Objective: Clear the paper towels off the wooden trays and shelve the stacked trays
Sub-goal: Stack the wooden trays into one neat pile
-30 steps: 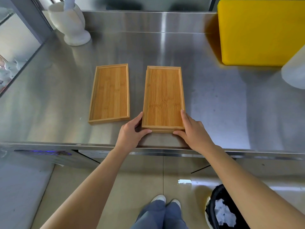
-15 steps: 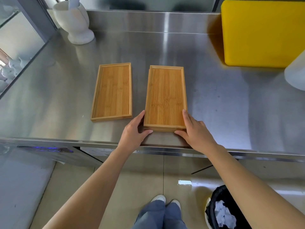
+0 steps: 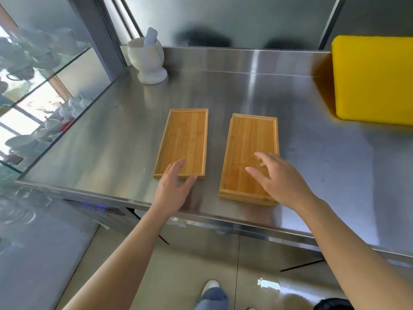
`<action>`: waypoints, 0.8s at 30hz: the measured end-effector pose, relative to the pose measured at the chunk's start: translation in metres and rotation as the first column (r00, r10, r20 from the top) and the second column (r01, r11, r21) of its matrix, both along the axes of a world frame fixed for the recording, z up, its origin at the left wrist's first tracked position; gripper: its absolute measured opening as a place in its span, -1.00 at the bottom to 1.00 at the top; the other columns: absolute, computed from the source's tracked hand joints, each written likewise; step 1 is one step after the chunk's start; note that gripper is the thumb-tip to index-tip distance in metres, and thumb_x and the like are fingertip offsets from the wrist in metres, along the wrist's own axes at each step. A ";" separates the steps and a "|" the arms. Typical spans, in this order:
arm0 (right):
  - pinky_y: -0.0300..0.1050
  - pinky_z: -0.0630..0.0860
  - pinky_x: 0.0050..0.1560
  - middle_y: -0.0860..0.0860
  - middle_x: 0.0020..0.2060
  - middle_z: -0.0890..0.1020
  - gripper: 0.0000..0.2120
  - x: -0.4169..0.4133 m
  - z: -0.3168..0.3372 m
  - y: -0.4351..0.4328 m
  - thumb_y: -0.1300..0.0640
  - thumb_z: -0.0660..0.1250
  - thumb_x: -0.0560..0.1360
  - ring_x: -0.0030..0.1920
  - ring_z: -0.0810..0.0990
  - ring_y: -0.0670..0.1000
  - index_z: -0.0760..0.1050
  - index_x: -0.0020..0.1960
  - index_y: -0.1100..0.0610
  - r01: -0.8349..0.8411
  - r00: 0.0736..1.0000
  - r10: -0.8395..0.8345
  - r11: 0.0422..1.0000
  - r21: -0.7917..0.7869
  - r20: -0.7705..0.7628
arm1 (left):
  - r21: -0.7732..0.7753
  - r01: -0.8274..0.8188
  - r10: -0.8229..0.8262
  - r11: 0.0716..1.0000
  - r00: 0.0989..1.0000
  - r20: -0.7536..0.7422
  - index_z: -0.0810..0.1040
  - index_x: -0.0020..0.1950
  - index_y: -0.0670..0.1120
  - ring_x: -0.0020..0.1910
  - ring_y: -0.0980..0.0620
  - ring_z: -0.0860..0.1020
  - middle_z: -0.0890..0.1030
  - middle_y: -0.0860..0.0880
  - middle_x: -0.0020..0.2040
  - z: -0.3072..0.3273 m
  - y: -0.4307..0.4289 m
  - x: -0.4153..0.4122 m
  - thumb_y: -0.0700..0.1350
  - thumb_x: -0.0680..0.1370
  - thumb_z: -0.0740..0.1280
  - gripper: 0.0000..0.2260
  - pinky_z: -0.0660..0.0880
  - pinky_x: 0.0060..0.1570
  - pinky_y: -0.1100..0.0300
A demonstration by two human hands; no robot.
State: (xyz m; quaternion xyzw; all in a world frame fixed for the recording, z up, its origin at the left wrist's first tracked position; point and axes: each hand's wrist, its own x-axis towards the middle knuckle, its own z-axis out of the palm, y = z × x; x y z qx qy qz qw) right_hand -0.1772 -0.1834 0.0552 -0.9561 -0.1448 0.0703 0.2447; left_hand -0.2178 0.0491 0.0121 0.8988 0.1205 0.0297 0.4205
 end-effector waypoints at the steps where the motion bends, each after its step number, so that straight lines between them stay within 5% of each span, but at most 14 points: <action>1: -0.03 0.43 0.23 0.01 0.37 0.41 -0.46 0.000 0.004 0.011 -0.17 0.10 0.54 0.30 0.44 0.01 0.23 0.42 0.08 -0.016 1.000 0.018 0.998 0.052 -0.022 | 0.005 -0.042 0.042 0.999 0.999 -0.003 0.26 0.47 -0.07 0.42 -0.05 0.31 0.36 -0.07 0.44 0.002 0.007 0.005 0.02 0.55 0.29 -0.47 0.29 0.33 0.06; 5: -0.03 0.43 0.26 0.02 0.38 0.39 -0.44 0.007 0.011 0.067 -0.15 0.14 0.53 0.29 0.44 0.00 0.20 0.44 0.08 -0.060 0.987 0.084 0.984 0.168 -0.140 | -0.002 -0.100 0.099 0.995 0.992 -0.073 0.19 0.50 -0.10 0.43 -0.12 0.30 0.27 -0.11 0.48 0.005 0.038 0.025 0.03 0.55 0.28 -0.43 0.28 0.37 0.00; 9: 0.02 0.25 0.42 0.06 0.48 0.25 -0.32 0.022 0.002 0.127 -0.19 0.21 0.49 0.45 0.27 0.04 0.10 0.48 0.09 0.154 0.918 -0.006 0.927 0.342 -0.397 | -0.064 -0.116 0.101 0.991 0.976 -0.191 0.08 0.53 -0.09 0.49 -0.15 0.17 0.17 -0.12 0.53 0.006 0.068 0.039 0.06 0.54 0.28 -0.35 0.17 0.44 -0.11; 14: 0.03 0.11 0.45 0.06 0.54 0.03 -0.22 0.040 -0.021 0.165 -0.14 0.21 0.52 0.51 0.08 0.10 -0.16 0.52 0.12 0.435 0.759 -0.189 0.859 0.269 -0.622 | -0.318 -0.157 0.030 0.935 0.929 -0.369 -0.06 0.55 -0.02 0.51 -0.10 0.14 0.09 -0.09 0.56 0.007 0.084 0.047 0.11 0.52 0.30 -0.25 0.14 0.47 -0.04; 18: 0.09 0.08 0.47 0.07 0.54 -0.04 -0.18 0.043 -0.032 0.181 -0.14 0.22 0.51 0.53 0.02 0.10 -0.25 0.51 0.08 0.520 0.707 -0.254 0.820 0.241 -0.660 | -0.408 -0.191 0.002 0.893 0.907 -0.421 -0.03 0.55 -0.01 0.50 -0.08 0.17 0.13 -0.04 0.55 0.003 0.079 0.052 0.10 0.52 0.31 -0.26 0.16 0.44 -0.01; 24: 0.06 0.22 0.39 0.10 0.49 0.19 -0.33 0.052 -0.028 0.181 -0.03 0.24 0.53 0.45 0.23 0.13 0.02 0.49 0.18 0.688 0.649 -0.316 0.632 0.356 -0.692 | -0.533 -0.365 0.119 0.764 0.891 -0.439 0.11 0.52 -0.08 0.47 -0.11 0.23 0.24 -0.08 0.51 0.006 0.077 0.062 -0.06 0.53 0.33 -0.37 0.21 0.38 -0.04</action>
